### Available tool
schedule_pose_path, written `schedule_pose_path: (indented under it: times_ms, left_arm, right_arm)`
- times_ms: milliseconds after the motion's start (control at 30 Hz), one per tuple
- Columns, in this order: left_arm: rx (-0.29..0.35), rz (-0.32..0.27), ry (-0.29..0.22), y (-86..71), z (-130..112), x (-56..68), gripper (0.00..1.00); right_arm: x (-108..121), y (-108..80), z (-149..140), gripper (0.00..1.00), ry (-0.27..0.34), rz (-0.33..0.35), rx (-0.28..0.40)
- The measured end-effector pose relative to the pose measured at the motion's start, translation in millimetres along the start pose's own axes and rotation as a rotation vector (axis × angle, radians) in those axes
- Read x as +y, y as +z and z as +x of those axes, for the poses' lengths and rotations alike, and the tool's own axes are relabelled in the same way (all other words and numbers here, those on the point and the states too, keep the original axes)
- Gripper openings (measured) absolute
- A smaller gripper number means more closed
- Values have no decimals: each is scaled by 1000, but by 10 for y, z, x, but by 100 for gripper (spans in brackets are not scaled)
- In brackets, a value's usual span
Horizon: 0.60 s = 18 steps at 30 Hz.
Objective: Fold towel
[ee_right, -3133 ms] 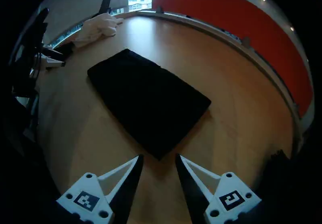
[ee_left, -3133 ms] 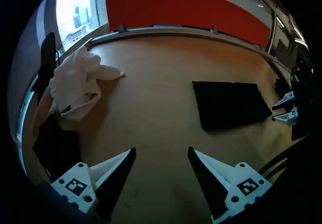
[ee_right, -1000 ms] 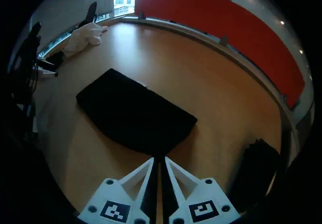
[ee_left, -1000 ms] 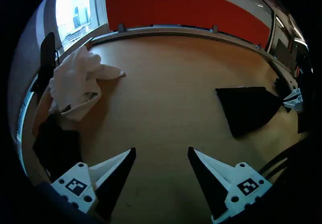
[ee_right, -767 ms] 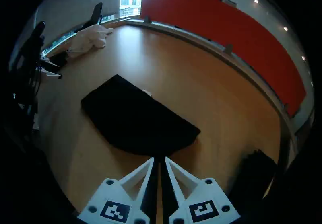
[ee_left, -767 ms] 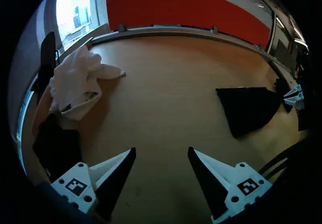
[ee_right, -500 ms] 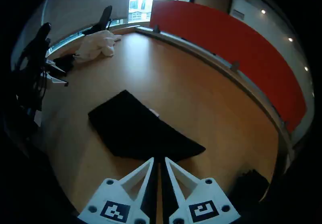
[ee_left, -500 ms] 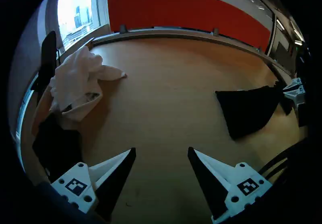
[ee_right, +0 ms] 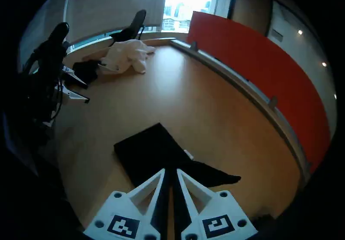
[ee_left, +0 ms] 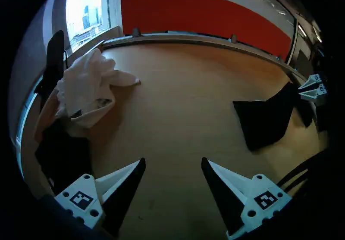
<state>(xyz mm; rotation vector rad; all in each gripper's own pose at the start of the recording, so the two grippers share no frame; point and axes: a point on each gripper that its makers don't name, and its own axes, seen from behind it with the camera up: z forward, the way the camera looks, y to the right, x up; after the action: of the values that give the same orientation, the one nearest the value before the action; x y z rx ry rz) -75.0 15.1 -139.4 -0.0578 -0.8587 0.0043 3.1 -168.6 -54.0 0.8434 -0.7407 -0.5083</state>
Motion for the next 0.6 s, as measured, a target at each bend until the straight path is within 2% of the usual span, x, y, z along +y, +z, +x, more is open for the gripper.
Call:
schedule_pose_path:
  times_ms: [200,367,500,600]
  left_arm:
    - [3,5,0,-45,-21,-40,96]
    - [8,13,-5,-101,-32,-78,96]
    - [10,20,-11,-152,-57,-112,96]
    - [9,26,-14,-177,-88,-140,96]
  right_arm:
    - [-237,190,162,4,-30,64,11]
    - [-507,438,244,4,-52,141,5]
    - [-721,684,193,4,-46,204,-22]
    - [-799,816,108,4,-31,228,-48]
